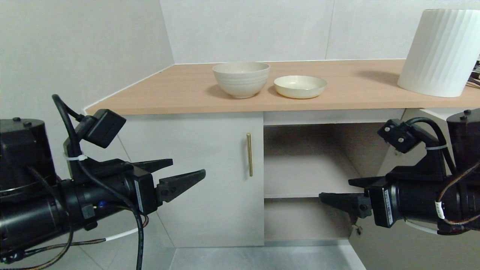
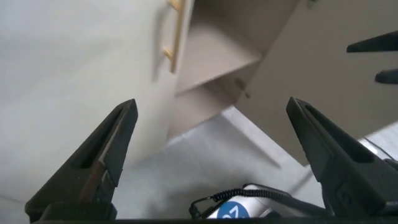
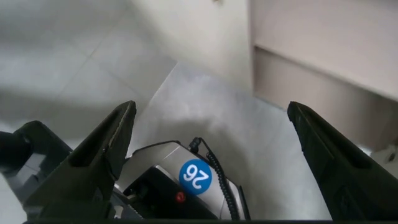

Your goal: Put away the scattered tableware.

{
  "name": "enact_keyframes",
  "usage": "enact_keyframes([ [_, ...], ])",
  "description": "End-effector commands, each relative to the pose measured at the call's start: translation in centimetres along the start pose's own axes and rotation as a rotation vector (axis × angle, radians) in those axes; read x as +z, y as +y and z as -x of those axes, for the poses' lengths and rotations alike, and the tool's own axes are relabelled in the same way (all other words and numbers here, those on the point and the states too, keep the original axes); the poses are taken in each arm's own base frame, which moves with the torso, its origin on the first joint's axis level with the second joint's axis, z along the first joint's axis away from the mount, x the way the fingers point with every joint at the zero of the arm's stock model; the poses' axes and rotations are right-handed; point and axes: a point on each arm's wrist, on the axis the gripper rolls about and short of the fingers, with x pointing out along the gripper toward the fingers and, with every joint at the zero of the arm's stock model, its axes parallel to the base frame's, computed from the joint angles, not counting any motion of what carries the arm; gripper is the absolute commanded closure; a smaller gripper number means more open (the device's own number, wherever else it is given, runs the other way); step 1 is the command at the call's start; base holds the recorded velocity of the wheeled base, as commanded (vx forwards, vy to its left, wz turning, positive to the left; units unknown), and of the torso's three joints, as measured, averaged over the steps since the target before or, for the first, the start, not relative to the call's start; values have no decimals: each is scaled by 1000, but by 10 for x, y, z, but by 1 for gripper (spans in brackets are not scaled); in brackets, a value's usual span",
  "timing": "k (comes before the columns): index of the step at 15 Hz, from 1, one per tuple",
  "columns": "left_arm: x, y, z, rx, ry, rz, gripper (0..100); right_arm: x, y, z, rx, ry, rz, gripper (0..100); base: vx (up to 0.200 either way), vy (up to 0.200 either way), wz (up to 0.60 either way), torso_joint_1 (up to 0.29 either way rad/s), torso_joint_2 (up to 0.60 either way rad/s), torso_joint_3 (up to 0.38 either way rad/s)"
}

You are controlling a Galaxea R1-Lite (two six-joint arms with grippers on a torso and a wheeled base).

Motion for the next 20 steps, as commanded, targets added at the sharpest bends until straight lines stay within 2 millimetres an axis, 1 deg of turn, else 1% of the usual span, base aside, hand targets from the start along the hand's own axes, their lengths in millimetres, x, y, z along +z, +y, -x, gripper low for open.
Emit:
enact_keyframes([
  [1, 0, 0, -1, 1, 3, 2, 0, 0, 0, 0, 1, 0, 0, 0, 200, 0, 0, 2, -7, 2],
  [5, 0, 0, 0, 1, 0, 1, 0, -1, 0, 0, 0, 5, 0, 0, 200, 0, 0, 2, 2, 2],
  [7, 1, 0, 1, 0, -6, -1, 0, -1, 0, 1, 1, 0, 0, 0, 0, 0, 0, 0, 0, 0],
  [10, 6, -3, 8, -6, -35, -6, 0, 0, 0, 4, 2, -11, 1, 0, 0, 0, 0, 0, 0, 0],
  [14, 11, -4, 9, -10, -57, -12, 0, 2, 1, 8, 7, -44, 4, 0, 0, 0, 0, 0, 0, 0],
  [17, 17, -2, 9, 1, -75, -12, 0, -1, 0, 4, 11, -52, 5, 0, 0, 0, 0, 0, 0, 0],
  [20, 19, -1, 7, -2, -75, -12, 0, -1, 0, 5, 11, -59, 6, 0, 0, 0, 0, 46, -245, -212],
])
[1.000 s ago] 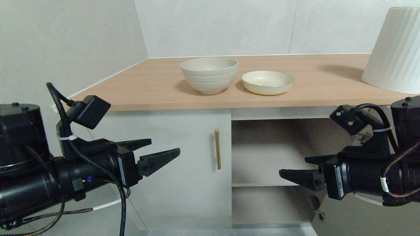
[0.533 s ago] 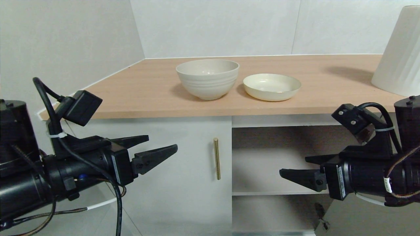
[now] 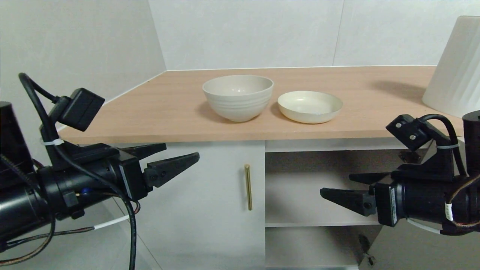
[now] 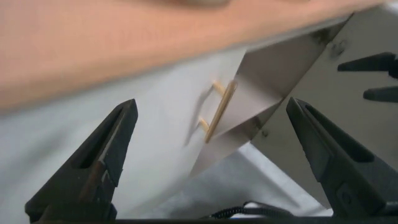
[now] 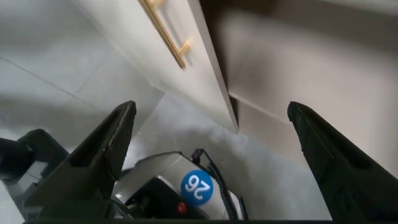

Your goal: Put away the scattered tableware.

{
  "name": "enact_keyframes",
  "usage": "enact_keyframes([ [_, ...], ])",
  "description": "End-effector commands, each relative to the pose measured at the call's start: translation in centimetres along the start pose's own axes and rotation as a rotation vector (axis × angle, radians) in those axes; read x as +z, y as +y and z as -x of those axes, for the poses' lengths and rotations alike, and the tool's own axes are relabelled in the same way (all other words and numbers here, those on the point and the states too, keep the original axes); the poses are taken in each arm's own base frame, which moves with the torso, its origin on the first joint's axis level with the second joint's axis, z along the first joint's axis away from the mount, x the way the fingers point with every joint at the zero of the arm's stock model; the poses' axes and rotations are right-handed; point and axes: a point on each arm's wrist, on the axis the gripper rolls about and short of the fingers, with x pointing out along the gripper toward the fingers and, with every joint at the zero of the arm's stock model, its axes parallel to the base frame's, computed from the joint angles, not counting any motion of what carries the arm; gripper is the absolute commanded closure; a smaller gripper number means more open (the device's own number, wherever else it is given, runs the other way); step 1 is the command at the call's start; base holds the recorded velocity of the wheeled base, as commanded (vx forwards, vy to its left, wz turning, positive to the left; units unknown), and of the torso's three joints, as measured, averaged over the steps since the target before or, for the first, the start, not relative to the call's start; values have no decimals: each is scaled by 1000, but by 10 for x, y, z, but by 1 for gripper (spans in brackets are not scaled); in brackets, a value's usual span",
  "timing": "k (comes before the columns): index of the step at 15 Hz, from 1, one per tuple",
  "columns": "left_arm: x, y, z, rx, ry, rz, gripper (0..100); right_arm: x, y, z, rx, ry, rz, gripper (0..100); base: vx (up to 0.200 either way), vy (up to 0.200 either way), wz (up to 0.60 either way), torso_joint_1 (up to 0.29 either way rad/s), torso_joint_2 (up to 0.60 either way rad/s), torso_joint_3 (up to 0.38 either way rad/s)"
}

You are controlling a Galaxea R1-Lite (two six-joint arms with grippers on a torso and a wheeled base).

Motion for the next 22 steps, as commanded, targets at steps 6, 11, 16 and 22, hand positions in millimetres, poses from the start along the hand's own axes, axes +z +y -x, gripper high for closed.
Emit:
enact_keyframes([
  [6, -2, 5, -16, -2, 40, 92, 0, -1, -2, 0, -7, 5, -2, 0, 0, 0, 0, 137, -445, -302],
  [11, -5, 10, -33, 17, 71, 206, 0, -2, -6, -6, -23, 20, -10, 0, 0, 0, 0, 181, -466, -289],
  [16, -11, 16, -53, 45, 112, 322, 0, -1, -9, -11, -36, 18, -15, 0, 0, 0, 0, 208, -482, -288],
  [22, -12, 31, -71, 167, 122, 451, 0, 10, -18, -37, -79, -33, -43, 0, 0, 0, 0, 62, -132, -75],
])
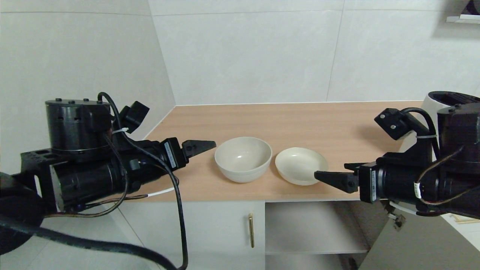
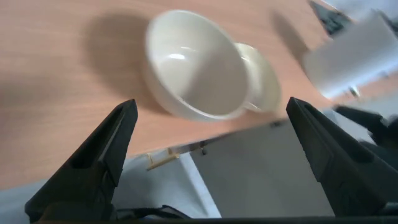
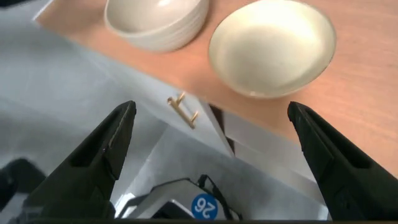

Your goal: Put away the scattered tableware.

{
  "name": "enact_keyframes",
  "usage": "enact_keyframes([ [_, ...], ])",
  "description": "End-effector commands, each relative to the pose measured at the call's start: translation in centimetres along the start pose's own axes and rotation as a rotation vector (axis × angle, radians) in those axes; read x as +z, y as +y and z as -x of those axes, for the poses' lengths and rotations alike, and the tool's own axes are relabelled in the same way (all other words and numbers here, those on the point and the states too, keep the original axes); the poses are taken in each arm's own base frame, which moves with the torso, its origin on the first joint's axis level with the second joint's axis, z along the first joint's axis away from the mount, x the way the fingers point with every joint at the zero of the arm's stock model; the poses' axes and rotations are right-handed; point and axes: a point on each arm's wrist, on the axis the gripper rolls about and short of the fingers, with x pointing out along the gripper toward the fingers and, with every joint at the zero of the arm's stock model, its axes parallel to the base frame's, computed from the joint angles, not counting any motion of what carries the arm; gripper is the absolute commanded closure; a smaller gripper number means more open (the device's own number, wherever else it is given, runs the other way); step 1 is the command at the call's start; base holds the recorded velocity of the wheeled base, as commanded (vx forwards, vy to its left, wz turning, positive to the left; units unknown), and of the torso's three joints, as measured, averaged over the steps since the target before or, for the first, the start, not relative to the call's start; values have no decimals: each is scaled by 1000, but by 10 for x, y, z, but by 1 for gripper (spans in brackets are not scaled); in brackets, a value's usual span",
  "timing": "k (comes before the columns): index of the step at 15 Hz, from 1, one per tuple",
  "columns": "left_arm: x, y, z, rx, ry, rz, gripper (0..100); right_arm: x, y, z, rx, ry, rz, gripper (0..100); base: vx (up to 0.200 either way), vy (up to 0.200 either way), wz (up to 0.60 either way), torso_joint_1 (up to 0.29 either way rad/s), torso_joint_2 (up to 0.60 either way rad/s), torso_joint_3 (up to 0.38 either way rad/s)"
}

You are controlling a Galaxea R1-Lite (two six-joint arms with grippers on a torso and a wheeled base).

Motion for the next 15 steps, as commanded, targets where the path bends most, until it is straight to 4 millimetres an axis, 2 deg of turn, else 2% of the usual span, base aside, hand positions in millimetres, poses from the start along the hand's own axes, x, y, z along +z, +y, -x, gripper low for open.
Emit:
enact_keyframes([
  [1, 1, 7, -12, 44, 17, 36, 0, 4, -4, -16, -64, 37, -37, 0, 0, 0, 0, 0, 0, 0],
  [5, 11, 8, -29, 90, 50, 234, 0, 27, -7, -37, -232, 117, -254, 0, 0, 0, 0, 0, 0, 0],
  [7, 10, 11, -36, 97, 56, 266, 0, 29, -12, -46, -292, 117, -279, 0, 0, 0, 0, 0, 0, 0],
  [11, 1, 16, -62, 144, 66, 291, 0, 22, -15, -44, -308, 133, -277, 0, 0, 0, 0, 0, 0, 0],
  [15, -11, 14, -73, 146, 109, 303, 0, 22, -14, -42, -306, 130, -275, 0, 0, 0, 0, 0, 0, 0],
])
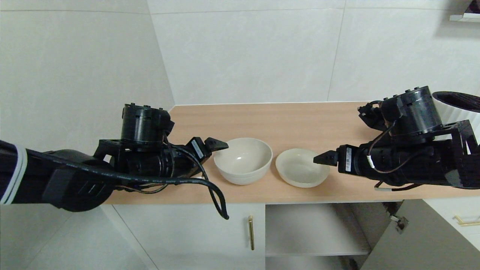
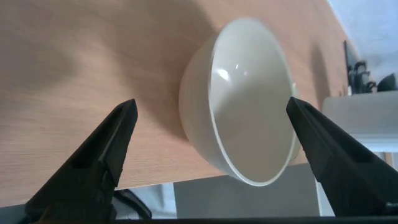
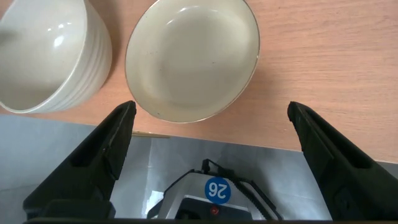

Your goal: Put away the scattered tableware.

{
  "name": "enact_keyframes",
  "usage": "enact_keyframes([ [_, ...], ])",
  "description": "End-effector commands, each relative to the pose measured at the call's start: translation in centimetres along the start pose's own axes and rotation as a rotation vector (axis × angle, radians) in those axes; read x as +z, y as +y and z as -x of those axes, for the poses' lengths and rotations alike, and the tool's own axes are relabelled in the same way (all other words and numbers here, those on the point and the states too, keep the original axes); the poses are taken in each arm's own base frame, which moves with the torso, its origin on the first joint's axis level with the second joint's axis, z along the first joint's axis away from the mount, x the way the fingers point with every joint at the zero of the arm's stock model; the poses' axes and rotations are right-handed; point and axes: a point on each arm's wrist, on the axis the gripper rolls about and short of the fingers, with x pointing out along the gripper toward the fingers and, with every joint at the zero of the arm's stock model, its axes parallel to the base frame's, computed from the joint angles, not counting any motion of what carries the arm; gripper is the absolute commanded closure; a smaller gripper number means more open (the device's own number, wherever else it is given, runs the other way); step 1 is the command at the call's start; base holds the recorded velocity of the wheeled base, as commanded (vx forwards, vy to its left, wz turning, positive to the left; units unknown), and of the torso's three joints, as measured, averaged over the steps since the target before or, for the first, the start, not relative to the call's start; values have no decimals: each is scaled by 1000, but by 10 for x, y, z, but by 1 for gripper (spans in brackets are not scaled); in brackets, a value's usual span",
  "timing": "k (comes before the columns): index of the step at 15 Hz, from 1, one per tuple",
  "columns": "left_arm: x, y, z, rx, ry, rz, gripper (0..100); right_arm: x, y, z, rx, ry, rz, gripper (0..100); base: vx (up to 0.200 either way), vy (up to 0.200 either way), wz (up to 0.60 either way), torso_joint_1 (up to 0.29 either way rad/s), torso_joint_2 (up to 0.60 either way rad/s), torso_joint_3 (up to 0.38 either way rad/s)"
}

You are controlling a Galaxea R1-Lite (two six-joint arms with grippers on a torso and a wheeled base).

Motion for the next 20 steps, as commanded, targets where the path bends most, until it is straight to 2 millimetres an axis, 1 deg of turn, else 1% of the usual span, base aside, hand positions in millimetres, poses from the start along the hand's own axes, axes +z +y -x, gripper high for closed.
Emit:
enact_keyframes([
  [1, -5, 3, -9, 15, 21, 2, 0, 0, 0, 0, 0, 0, 0, 0, 0, 0, 0, 0, 0, 0],
  [7, -7, 5, -12, 24, 32, 0, 0, 0, 0, 0, -1, 1, 3, 0, 0, 0, 0, 0, 0, 0],
  [8, -9, 6, -14, 26, 39, -1, 100, 0, 0, 1, 0, -2, 2, 0, 0, 0, 0, 0, 0, 0],
  [14, -7, 1, -9, 11, 26, -4, 100, 2, 1, 1, 2, -6, 4, 0, 0, 0, 0, 0, 0, 0],
  [17, -5, -1, -3, -2, 18, -8, 100, 4, 3, -4, -16, -2, 6, 0, 0, 0, 0, 0, 0, 0],
  [19, -4, -3, 0, -10, 13, -10, 100, 4, 5, -22, -133, -20, 18, 0, 0, 0, 0, 0, 0, 0],
  [20, -4, -3, 1, -12, 11, -10, 100, 0, 7, -31, -185, -25, 33, 0, 0, 0, 0, 0, 0, 0],
])
